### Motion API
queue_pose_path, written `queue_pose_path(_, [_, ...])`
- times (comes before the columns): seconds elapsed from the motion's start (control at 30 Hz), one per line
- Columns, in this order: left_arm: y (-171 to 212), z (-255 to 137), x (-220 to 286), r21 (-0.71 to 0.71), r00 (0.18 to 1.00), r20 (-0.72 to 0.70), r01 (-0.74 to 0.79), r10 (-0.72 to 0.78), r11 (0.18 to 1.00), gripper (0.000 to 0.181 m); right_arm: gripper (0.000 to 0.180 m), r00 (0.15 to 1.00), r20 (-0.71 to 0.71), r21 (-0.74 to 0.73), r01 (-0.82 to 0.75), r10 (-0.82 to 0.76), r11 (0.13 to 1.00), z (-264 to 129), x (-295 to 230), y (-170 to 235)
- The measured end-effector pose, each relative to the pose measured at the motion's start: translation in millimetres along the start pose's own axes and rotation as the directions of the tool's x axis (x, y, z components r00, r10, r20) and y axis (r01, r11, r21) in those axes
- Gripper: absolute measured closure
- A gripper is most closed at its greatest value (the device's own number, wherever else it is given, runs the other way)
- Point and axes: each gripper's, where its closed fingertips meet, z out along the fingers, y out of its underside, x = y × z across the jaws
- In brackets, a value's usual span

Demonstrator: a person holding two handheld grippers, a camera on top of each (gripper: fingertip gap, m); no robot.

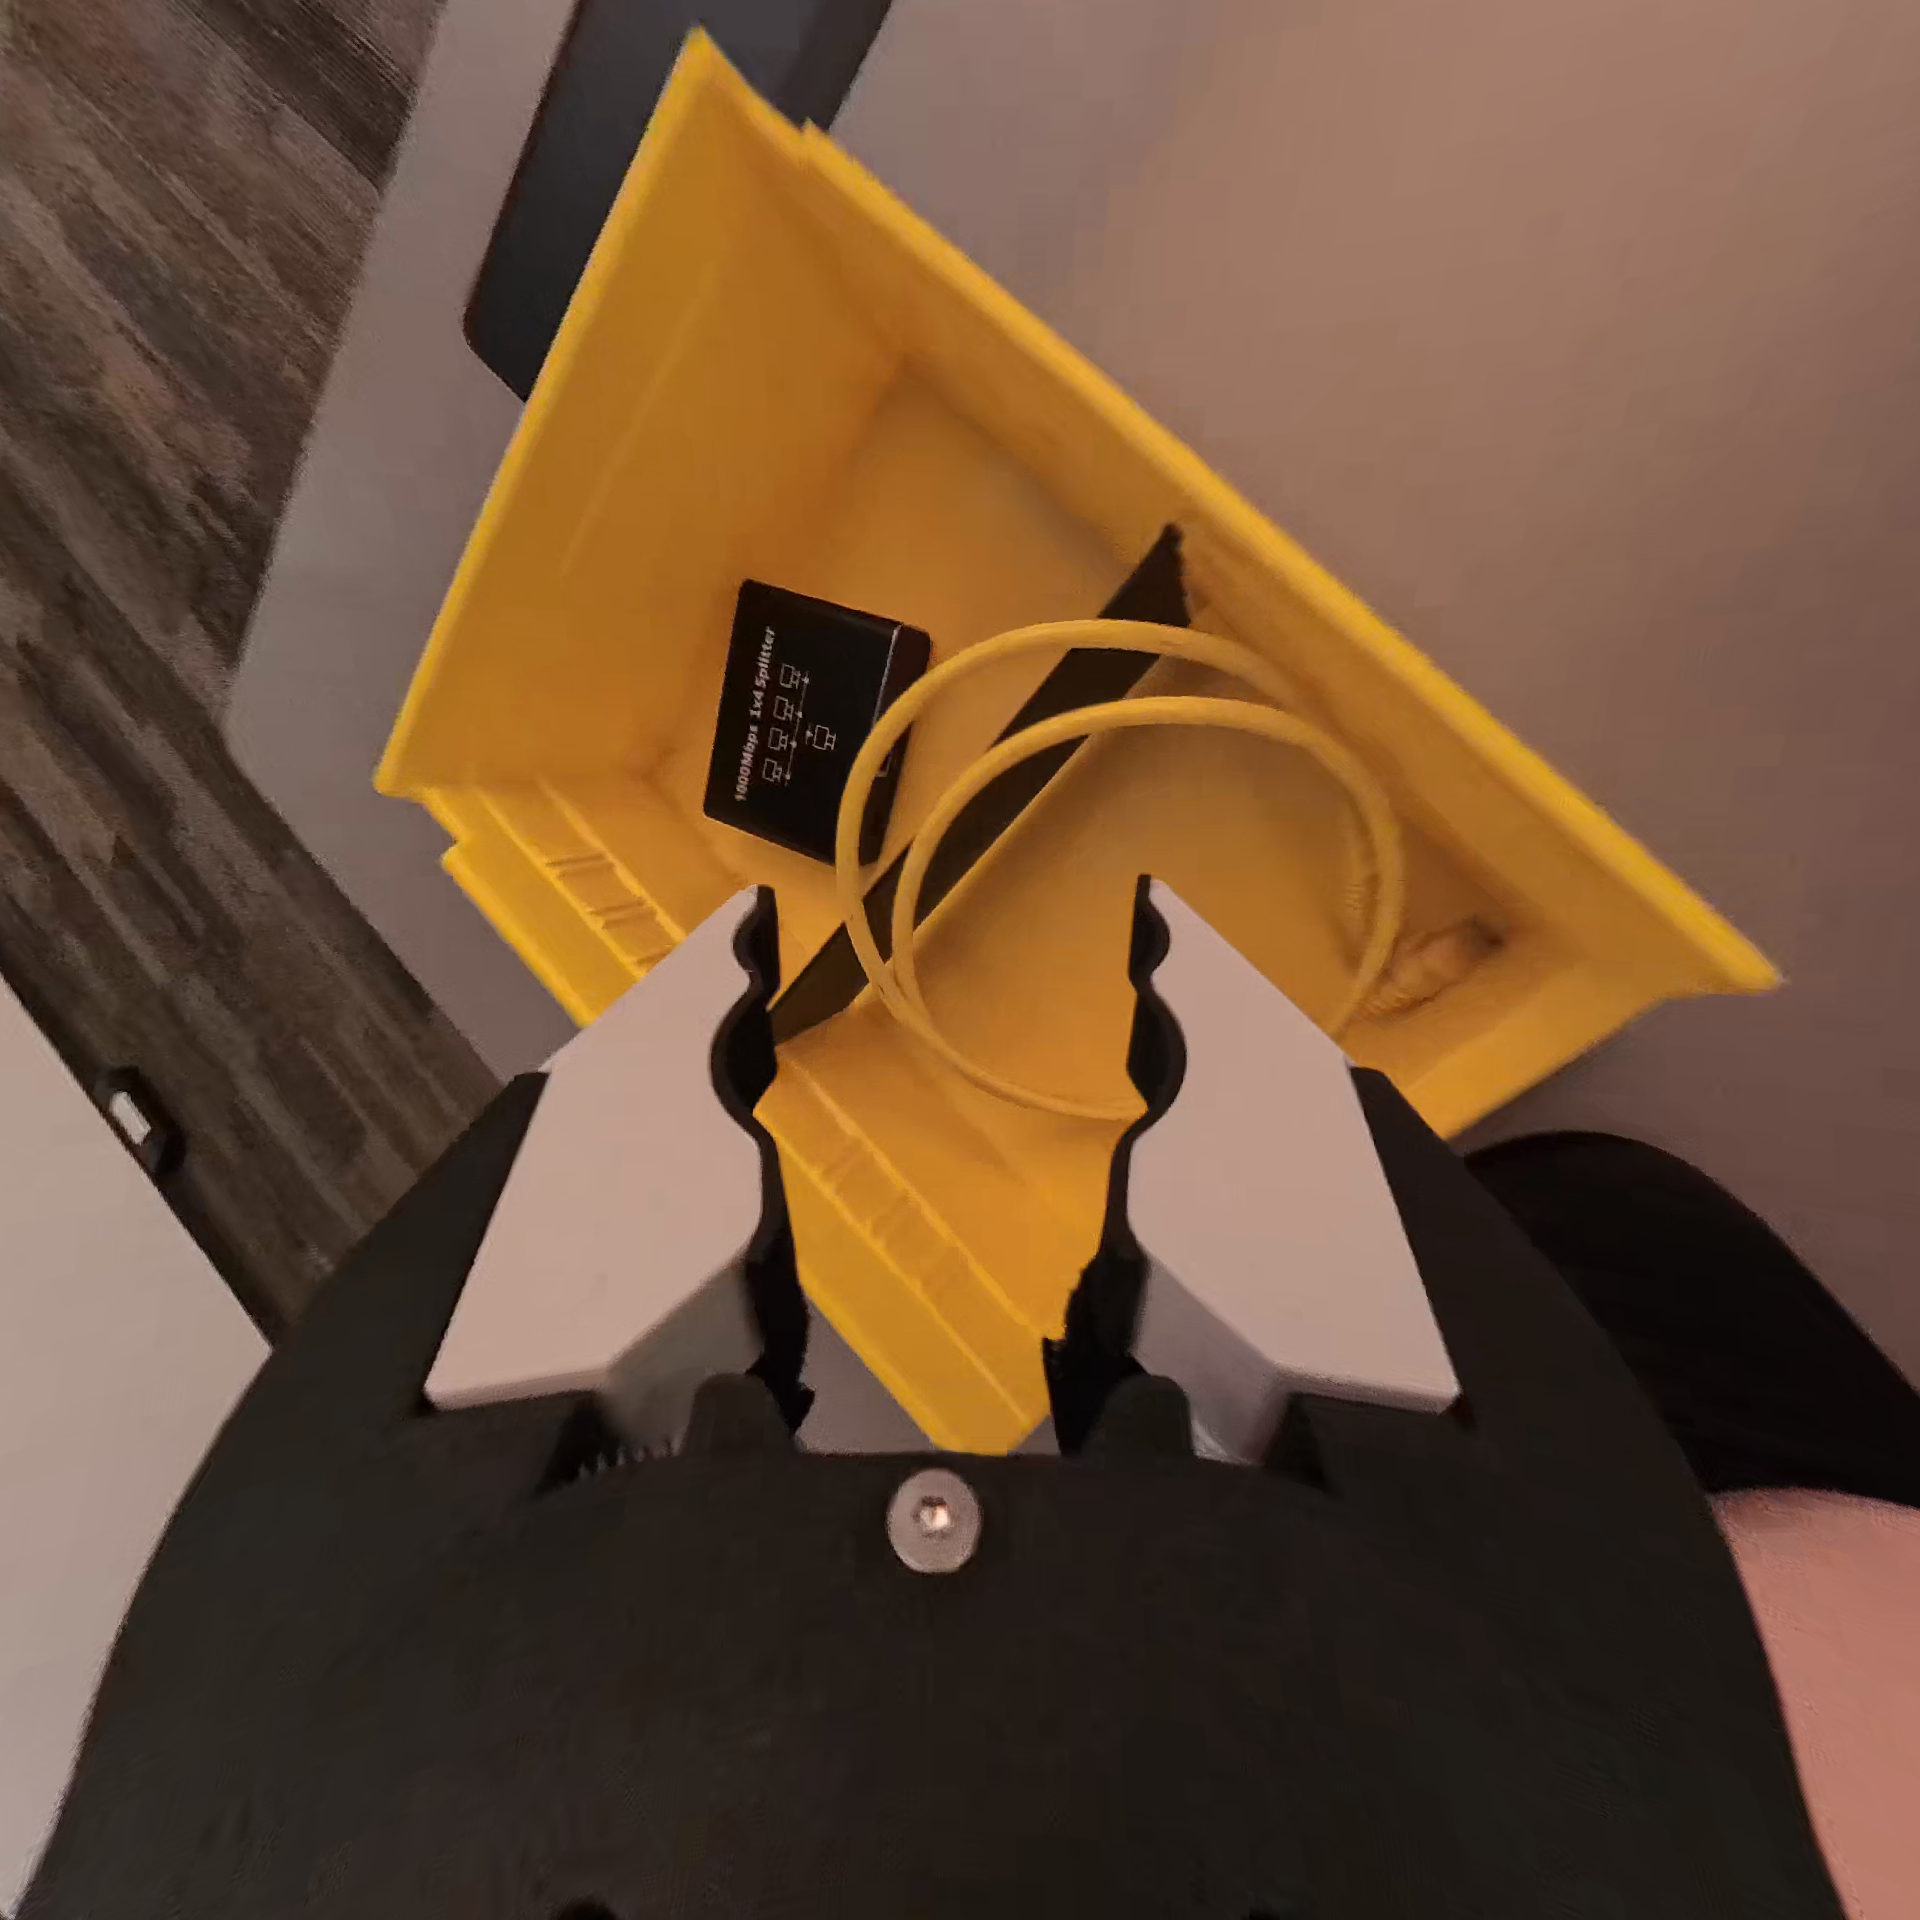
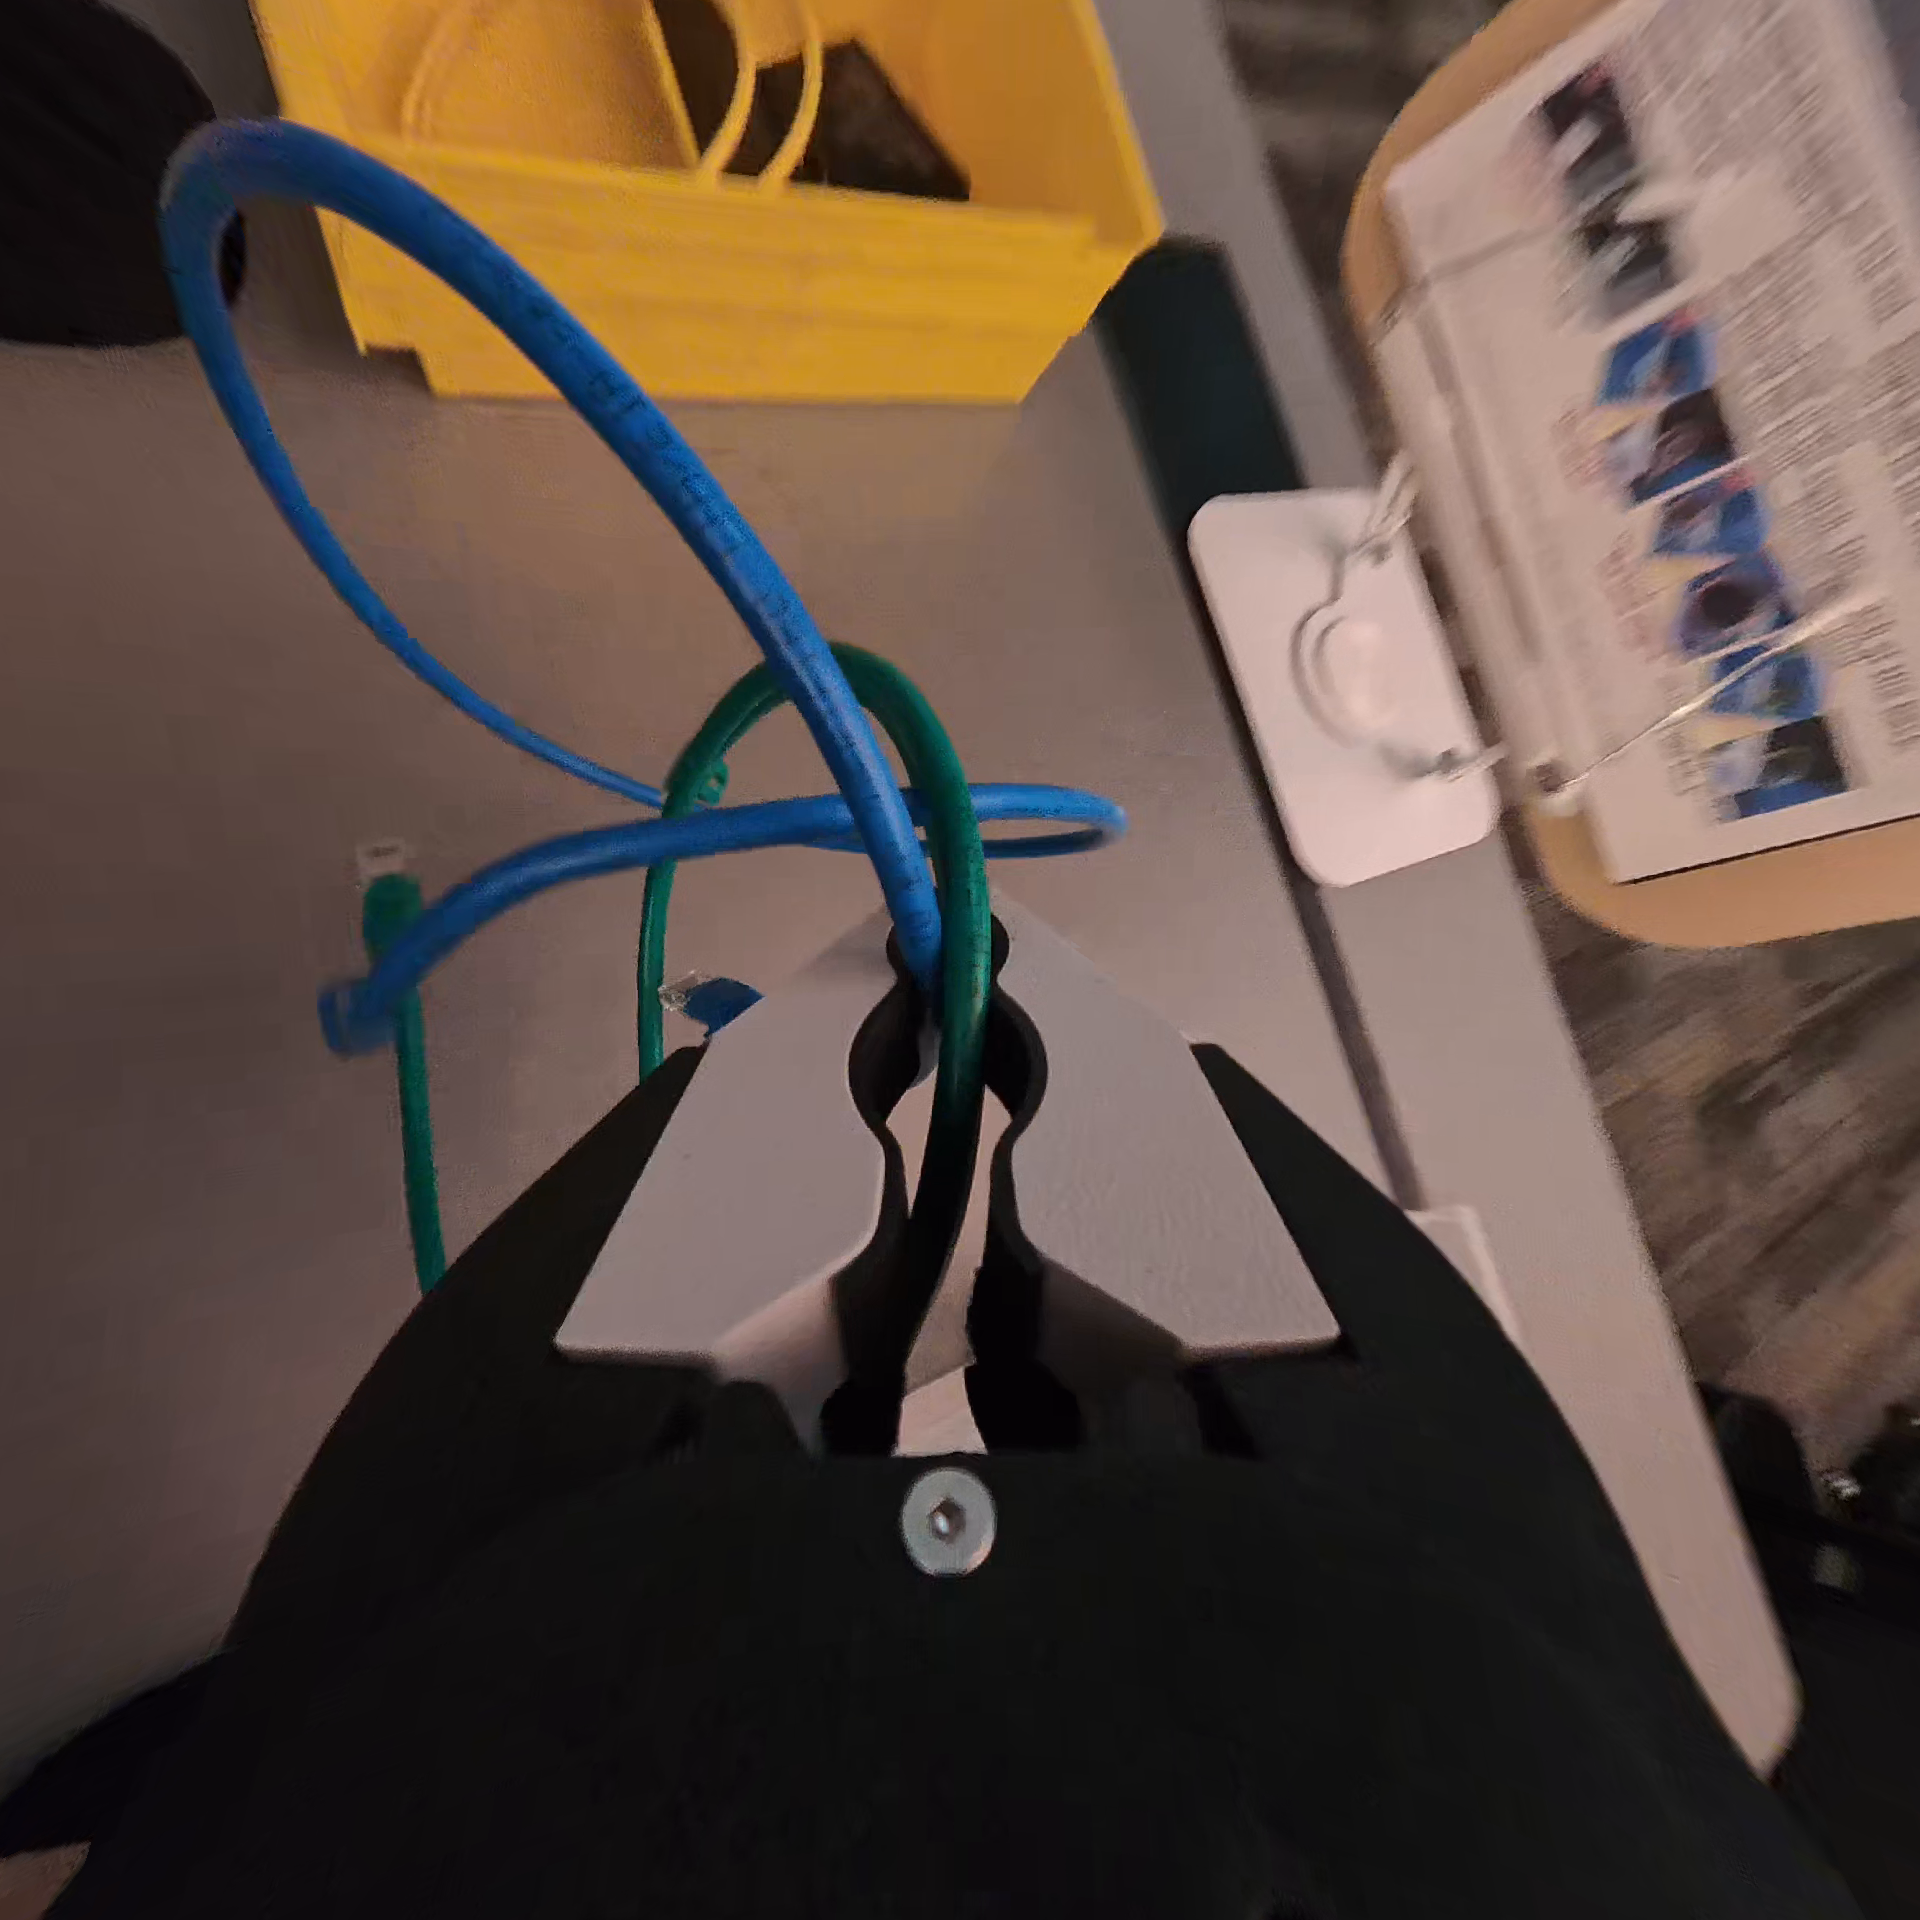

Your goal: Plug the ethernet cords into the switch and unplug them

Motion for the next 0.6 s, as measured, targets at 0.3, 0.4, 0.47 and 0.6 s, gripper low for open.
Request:
queue_pose_path(0.3, [48.1,87.0,-18.2,-0.187,0.984,-0.146,0.07,-0.098,0.98,0.152,0.175,0.929,0.082,-0.241,-0.332,0.36,0.912,94.9,12.3,63.8])
queue_pose_path(0.4, [44.6,81.6,-21.7,-0.171,0.987,-0.134,0.066,-0.089,0.983,0.163,0.174,0.888,0.024,-0.312,-0.429,0.459,0.848,105.6,19.1,86.3])
queue_pose_path(0.47, [42.8,74.3,-24.7,-0.161,0.992,-0.105,0.051,-0.069,0.986,0.168,0.171,0.89,-0.024,-0.407,-0.424,0.455,0.809,109.3,20.2,109.4])
queue_pose_path(0.6, [40.2,48.2,-32.4,-0.142,0.998,-0.029,0.057,-0.061,0.988,0.171,0.16,0.9,-0.08,-0.483,-0.41,0.428,0.774,109.9,24.6,129.5])
